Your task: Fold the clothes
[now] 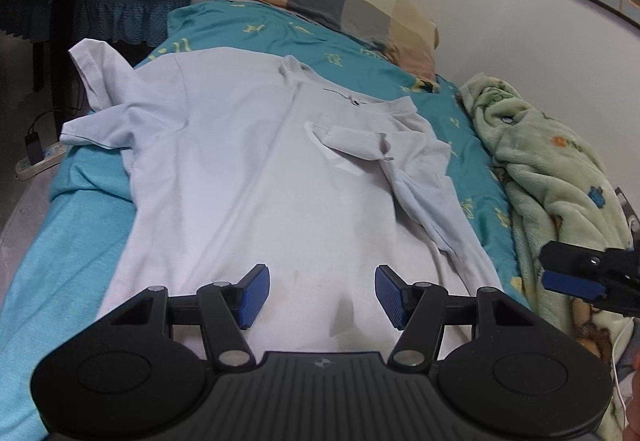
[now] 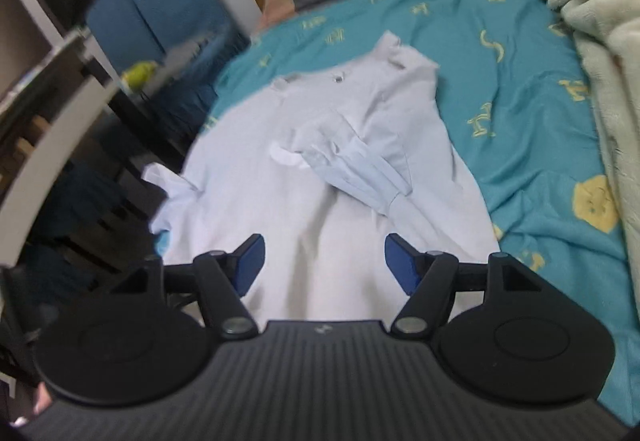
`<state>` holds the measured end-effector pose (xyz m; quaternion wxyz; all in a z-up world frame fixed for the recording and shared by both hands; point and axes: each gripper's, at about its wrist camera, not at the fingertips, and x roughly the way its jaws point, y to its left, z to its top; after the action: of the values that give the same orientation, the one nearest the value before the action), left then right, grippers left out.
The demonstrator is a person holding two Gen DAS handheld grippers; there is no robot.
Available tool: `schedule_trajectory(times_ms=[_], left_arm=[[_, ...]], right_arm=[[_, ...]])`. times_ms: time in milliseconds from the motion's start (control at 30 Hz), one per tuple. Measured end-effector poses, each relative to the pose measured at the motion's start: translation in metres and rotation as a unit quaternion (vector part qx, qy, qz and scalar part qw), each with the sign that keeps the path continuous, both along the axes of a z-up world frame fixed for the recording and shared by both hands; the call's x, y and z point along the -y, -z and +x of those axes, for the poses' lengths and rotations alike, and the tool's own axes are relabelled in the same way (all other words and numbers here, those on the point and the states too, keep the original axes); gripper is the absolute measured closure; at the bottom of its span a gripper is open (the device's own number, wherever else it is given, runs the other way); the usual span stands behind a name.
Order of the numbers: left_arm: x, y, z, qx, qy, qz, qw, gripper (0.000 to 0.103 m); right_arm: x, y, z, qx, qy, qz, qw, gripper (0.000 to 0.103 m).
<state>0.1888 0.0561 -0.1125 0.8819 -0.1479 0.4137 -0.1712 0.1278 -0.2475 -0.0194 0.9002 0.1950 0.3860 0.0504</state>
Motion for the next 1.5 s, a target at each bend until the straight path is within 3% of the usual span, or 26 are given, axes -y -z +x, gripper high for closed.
schedule_trajectory(times_ms=[67, 200, 367, 500, 567, 600, 633, 733, 900, 1033, 1100, 1167, 1233, 1300, 1400, 1500], left_arm=[[0.009, 0.0, 0.002, 0.002, 0.006, -0.001, 1.0, 0.042], [0.037, -0.003, 0.015, 0.007, 0.02, -0.008, 0.9997, 0.042], [0.094, -0.005, 0.064, 0.034, 0.03, 0.018, 0.9988, 0.042], [0.119, 0.013, 0.114, 0.0, -0.006, 0.005, 1.0, 0.047], [0.121, 0.018, 0.122, -0.008, -0.013, -0.002, 0.9999, 0.059], [0.122, 0.02, 0.126, -0.012, -0.017, -0.005, 0.9998, 0.081], [0.123, 0.022, 0.131, -0.016, -0.02, -0.008, 0.9996, 0.094], [0.126, 0.028, 0.143, -0.028, -0.031, -0.018, 0.999, 0.099], [0.097, 0.029, 0.109, -0.072, -0.057, -0.046, 0.9947, 0.099], [0.083, 0.049, 0.099, -0.103, -0.065, -0.033, 0.992, 0.098], [0.079, 0.047, 0.099, -0.095, -0.061, -0.042, 0.9927, 0.098], [0.076, 0.042, 0.098, -0.084, -0.051, -0.059, 0.9934, 0.089], [0.072, 0.036, 0.099, -0.077, -0.048, -0.069, 0.9935, 0.061], [0.068, 0.032, 0.106, -0.067, -0.054, -0.07, 0.9938, 0.049], [0.062, 0.029, 0.128, -0.06, -0.074, -0.071, 0.9929, 0.041], [0.058, 0.03, 0.161, -0.054, -0.094, -0.07, 0.9916, 0.04]], right_arm=[[0.0, -0.005, -0.014, 0.014, 0.01, -0.012, 1.0, 0.035], [0.012, -0.002, -0.003, 0.023, 0.016, -0.026, 0.999, 0.035], [0.047, 0.007, 0.006, 0.029, 0.055, 0.018, 0.998, 0.034], [0.067, 0.02, 0.013, 0.029, 0.078, 0.026, 0.996, 0.034], [0.075, 0.027, 0.02, 0.025, 0.087, 0.028, 0.996, 0.034], [0.079, 0.031, 0.025, 0.022, 0.09, 0.033, 0.995, 0.034], [0.082, 0.035, 0.029, 0.02, 0.093, 0.039, 0.995, 0.034], [0.087, 0.04, 0.035, 0.015, 0.094, 0.058, 0.994, 0.034], [0.09, 0.042, 0.037, 0.013, 0.092, 0.081, 0.992, 0.034], [0.088, 0.036, 0.032, 0.017, 0.09, 0.087, 0.992, 0.034], [0.088, 0.034, 0.029, 0.018, 0.089, 0.09, 0.992, 0.034], [0.089, 0.032, 0.027, 0.017, 0.091, 0.092, 0.991, 0.034], [0.09, 0.03, 0.025, 0.019, 0.093, 0.092, 0.991, 0.034], [0.09, 0.029, 0.023, 0.02, 0.094, 0.094, 0.991, 0.034], [0.091, 0.028, 0.023, 0.023, 0.094, 0.099, 0.99, 0.034], [0.093, 0.03, 0.025, 0.022, 0.097, 0.101, 0.99, 0.034]])
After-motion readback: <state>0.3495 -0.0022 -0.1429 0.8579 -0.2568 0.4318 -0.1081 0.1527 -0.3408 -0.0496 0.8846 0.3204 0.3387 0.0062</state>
